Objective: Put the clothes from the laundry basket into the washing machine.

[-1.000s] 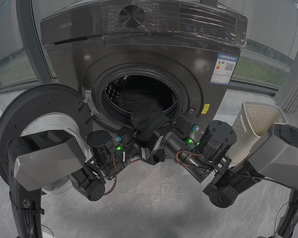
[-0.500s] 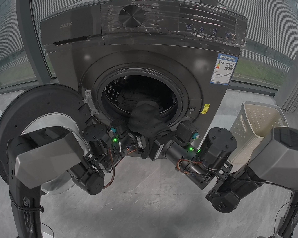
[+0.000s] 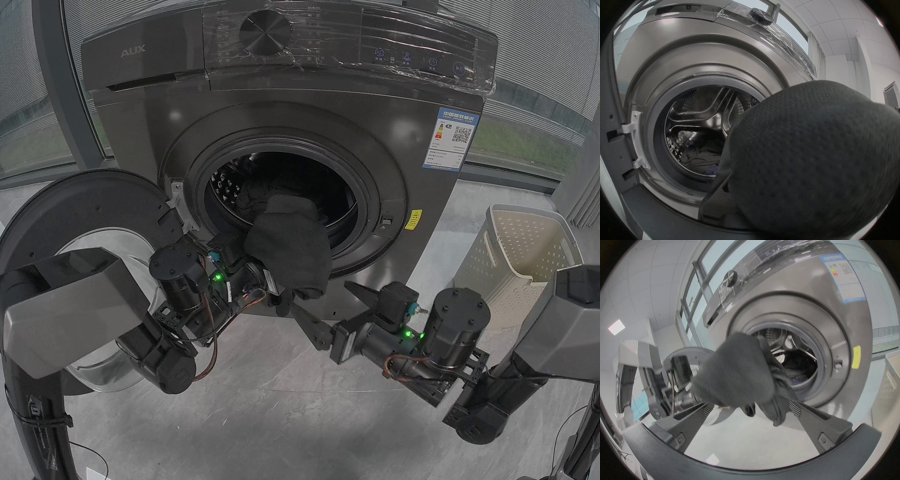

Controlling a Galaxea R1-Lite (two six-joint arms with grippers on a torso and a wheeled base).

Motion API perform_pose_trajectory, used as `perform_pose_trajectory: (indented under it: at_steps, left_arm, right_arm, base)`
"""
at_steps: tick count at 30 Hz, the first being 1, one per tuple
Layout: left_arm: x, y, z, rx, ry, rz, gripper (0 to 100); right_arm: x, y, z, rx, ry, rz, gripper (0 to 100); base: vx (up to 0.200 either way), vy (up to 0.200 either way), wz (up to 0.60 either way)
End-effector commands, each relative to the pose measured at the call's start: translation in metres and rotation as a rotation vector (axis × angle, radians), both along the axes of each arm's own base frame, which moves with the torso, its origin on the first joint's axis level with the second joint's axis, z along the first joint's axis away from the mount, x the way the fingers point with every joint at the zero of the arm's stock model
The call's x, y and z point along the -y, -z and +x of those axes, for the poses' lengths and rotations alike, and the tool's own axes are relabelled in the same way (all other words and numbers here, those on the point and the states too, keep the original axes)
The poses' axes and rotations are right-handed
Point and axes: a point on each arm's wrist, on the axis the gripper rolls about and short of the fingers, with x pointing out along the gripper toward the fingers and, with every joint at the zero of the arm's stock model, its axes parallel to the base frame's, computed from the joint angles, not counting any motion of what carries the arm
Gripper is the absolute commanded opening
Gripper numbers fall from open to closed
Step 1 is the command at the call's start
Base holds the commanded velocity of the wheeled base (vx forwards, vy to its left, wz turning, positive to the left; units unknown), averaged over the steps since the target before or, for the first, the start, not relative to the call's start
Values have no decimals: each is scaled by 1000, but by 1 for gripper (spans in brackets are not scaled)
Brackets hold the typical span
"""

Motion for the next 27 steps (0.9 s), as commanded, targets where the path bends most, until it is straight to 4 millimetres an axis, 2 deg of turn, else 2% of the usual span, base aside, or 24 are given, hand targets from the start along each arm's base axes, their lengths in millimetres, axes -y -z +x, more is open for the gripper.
perform_pose_trajectory:
  at_steps: [1,3,4,7,13,21,27]
  left_arm:
    - [-13,-14,-33,-18,17,24,0]
    - [-15,-15,-38,-22,20,29,0]
    - [-19,-13,-50,-46,28,42,0]
    - [-26,-14,-68,-71,35,60,0]
    - [-37,-21,-91,-78,40,64,0]
    - [-42,-22,-97,-79,36,71,0]
    - [-40,-11,-95,-115,40,95,0]
  right_arm:
    - [32,14,-25,-80,14,-92,100]
    - [35,16,-25,-87,20,-98,100]
    - [42,20,-27,-107,29,-114,100]
    - [49,24,-29,-124,35,-130,100]
    - [56,17,-31,-121,50,-104,100]
    - [65,18,-31,-114,69,-98,100]
    - [67,20,-29,-121,77,-102,100]
  base:
    - [0,0,0]
    - [0,0,0]
    - [0,0,0]
    - [0,0,0]
    - [0,0,0]
    - [0,0,0]
    - [200,0,0]
